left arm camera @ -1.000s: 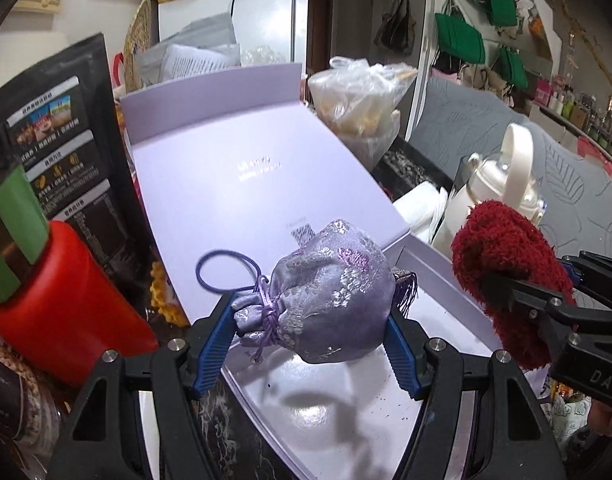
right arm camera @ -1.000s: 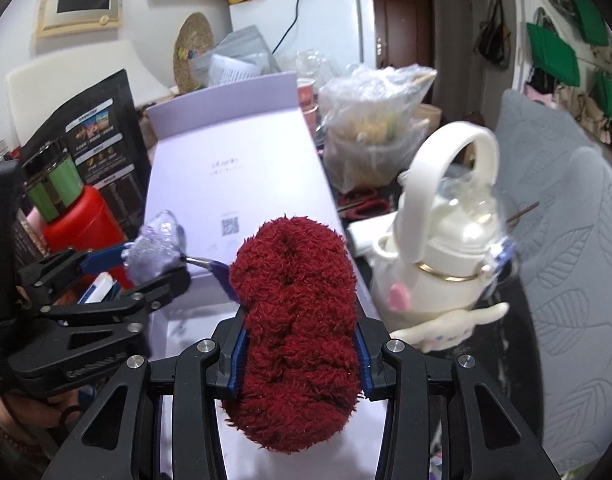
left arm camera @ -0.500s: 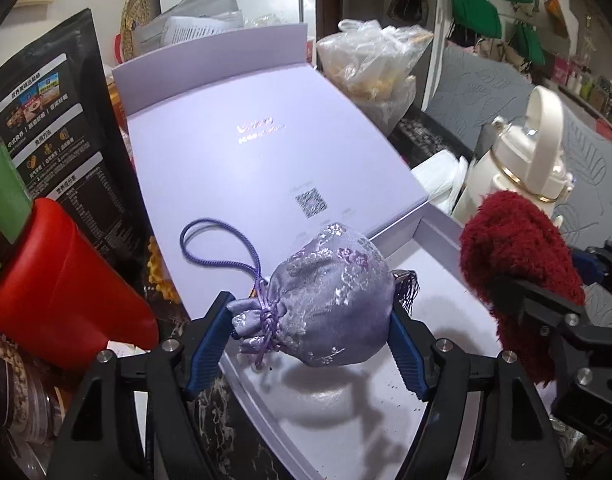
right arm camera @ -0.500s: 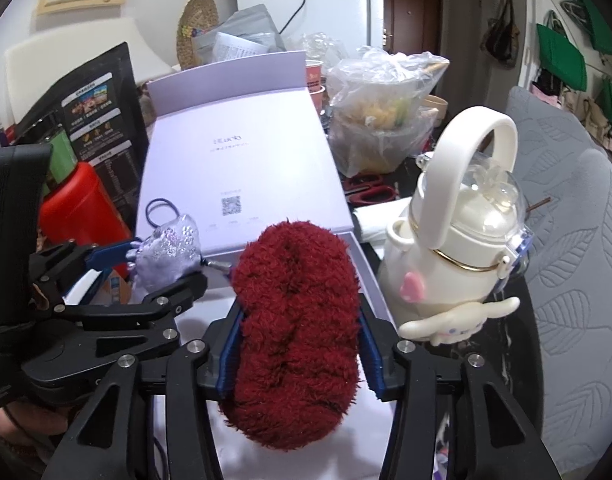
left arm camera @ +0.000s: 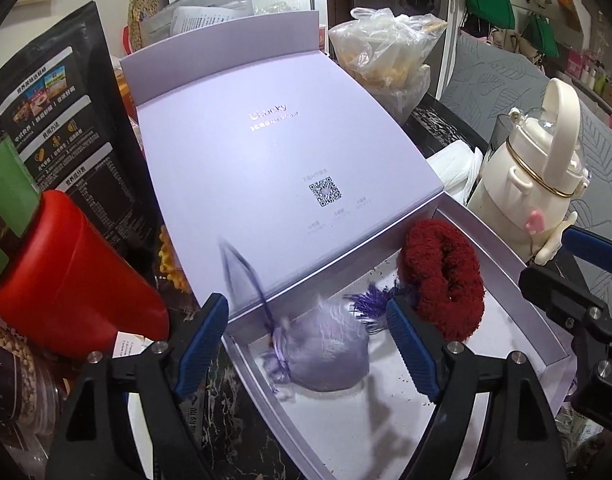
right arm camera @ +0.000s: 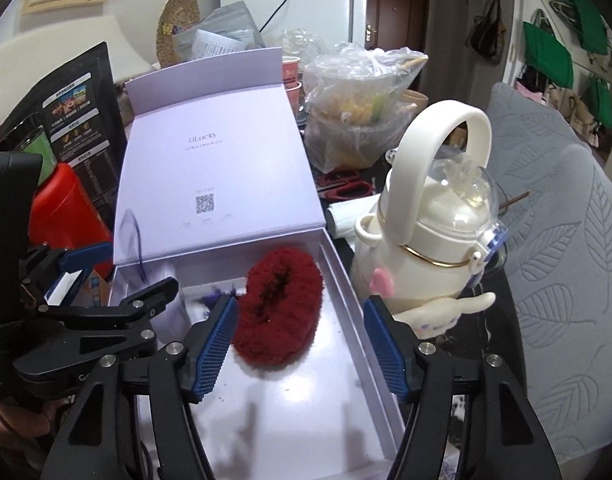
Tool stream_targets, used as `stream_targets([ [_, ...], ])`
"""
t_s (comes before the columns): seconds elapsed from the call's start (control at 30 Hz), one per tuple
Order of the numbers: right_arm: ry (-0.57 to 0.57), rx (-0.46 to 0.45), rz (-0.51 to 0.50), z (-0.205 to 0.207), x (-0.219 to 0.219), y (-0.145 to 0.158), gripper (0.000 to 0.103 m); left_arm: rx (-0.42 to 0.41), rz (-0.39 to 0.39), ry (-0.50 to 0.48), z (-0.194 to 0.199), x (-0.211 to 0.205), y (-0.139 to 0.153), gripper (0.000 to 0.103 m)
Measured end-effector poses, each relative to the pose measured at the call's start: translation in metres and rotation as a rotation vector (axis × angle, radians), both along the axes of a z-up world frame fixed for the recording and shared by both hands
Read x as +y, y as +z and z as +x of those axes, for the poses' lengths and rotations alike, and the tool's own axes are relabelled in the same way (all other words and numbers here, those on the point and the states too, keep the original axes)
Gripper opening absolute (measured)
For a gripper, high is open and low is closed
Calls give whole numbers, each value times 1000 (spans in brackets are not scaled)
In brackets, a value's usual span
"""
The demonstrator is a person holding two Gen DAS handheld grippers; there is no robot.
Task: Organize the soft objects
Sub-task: 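Lower the scrunchie and sachet into the box and open both grippers, then withdraw both grippers from the box back toward the table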
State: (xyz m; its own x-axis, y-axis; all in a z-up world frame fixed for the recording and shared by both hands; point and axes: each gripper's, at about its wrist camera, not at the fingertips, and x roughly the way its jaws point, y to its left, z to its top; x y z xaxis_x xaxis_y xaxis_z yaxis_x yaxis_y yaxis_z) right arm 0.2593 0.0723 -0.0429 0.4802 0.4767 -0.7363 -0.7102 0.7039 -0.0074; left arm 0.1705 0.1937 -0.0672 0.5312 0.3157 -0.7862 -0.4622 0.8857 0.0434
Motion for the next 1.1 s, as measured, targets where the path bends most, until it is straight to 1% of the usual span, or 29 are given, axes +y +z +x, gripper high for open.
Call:
stream_targets([
  [0.17, -28, -21, 8, 0, -7, 6, 66, -14, -13, -13, -4, -2, 5, 83],
  [0.23, -37, -24, 15, 0, -9, 9, 66, -22, -7, -14, -4, -4, 8, 90],
  [0.33, -37, -28, 23, 0, -10, 13, 66, -47, 11, -14, -9, -8, 17, 96],
  [0.53, -38, -44, 46, -8, -17, 26, 66, -103, 16, -10, -19, -11, 37, 96],
  [0.7, -53, -66, 64, -17, -31, 42, 66, -134, 41, -20, -27, -22, 55, 96],
  [0.8, -53, -91, 73, -26, -39, 53, 66, -160, 77, -25, -35, -30, 67, 96],
  [0.93, -54, -116, 86, -38, -49, 67, 66, -191, 67, -27, -46, -37, 83, 96],
  [1.1, -52, -151, 107, -57, -62, 85, 66, -230, 85, -41, -62, -50, 103, 96],
])
